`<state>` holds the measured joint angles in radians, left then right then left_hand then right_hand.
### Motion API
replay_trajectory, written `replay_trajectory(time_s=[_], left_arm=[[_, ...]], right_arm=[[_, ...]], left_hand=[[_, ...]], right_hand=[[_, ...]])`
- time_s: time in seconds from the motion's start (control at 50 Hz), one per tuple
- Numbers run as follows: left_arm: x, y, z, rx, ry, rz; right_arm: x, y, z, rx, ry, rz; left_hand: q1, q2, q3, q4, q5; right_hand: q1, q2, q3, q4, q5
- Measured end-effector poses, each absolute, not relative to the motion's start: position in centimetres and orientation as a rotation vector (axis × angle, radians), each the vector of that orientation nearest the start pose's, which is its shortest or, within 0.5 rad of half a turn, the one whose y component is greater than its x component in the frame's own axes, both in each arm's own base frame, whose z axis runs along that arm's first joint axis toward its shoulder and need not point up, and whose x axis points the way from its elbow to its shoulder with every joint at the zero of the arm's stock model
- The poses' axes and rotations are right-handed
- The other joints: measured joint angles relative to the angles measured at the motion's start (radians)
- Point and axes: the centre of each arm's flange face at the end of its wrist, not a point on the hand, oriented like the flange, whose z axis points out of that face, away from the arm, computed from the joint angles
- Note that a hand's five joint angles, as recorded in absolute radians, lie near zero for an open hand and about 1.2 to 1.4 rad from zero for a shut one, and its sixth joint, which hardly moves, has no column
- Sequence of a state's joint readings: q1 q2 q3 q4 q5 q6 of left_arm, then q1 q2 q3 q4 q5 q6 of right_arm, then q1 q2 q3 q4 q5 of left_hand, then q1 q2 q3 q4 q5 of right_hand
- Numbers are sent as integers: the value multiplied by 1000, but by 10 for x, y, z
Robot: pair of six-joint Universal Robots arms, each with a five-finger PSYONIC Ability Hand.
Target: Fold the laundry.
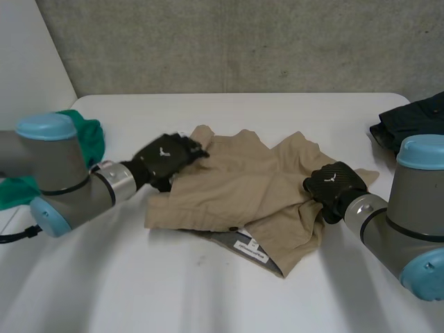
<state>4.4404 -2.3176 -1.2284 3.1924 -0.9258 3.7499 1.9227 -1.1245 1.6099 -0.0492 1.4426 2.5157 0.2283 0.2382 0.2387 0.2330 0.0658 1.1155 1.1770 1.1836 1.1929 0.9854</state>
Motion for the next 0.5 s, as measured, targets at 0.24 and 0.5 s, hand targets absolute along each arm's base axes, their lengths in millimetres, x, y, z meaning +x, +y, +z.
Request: replay_trajectory(time_s=[0.24,0.5], left_arm=[[-296,-314,130,1935,2232,-1796],[-300,-274,216,1491,2366,-1984]], right_arm=[[251,-287,154,-1298,2347,-1749],[285,-380,215,-1146,1868,-2323]], left_hand=[[858,954,945,959,930],[858,955,946,961,936]], right_hand=[[0,0,0,0,0],[0,0,5,0,0]])
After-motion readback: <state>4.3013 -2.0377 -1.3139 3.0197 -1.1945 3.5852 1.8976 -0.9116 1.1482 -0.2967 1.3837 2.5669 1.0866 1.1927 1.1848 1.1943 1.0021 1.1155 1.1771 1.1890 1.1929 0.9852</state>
